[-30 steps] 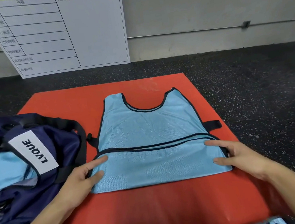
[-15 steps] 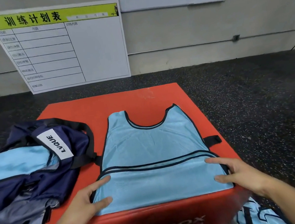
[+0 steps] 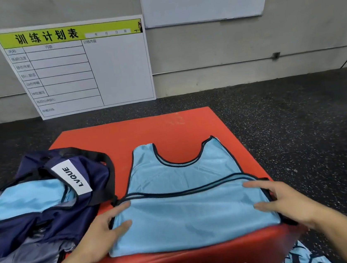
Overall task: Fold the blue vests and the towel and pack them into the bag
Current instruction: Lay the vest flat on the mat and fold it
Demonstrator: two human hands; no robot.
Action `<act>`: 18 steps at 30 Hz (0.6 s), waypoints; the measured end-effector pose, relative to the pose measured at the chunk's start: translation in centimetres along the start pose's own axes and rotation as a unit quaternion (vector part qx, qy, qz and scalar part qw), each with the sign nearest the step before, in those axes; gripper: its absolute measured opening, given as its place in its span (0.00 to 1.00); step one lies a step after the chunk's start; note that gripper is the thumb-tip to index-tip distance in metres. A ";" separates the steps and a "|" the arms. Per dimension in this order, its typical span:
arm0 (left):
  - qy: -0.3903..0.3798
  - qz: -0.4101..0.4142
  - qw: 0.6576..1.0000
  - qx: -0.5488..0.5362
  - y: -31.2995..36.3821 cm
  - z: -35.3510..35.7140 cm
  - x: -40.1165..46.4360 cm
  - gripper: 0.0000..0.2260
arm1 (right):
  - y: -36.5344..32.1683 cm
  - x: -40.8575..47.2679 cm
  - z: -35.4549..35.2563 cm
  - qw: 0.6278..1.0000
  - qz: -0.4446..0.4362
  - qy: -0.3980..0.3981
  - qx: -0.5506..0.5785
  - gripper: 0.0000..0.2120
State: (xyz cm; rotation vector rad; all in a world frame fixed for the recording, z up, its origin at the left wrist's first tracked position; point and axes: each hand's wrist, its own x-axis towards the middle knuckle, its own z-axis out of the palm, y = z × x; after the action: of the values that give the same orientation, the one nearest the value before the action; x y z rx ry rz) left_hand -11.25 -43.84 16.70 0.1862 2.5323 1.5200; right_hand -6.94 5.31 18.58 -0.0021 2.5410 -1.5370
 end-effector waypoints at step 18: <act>0.094 0.026 0.985 0.139 0.9 0.6 19.6 0.18 | 0.9 18.1 -2.9 0.997 0.048 0.057 -0.029 0.22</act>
State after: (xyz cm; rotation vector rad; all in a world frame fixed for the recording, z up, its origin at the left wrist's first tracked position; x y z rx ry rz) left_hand -30.18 -38.98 15.43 0.1538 2.9075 1.2470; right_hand -25.17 6.63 16.43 0.2025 2.6302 -1.4668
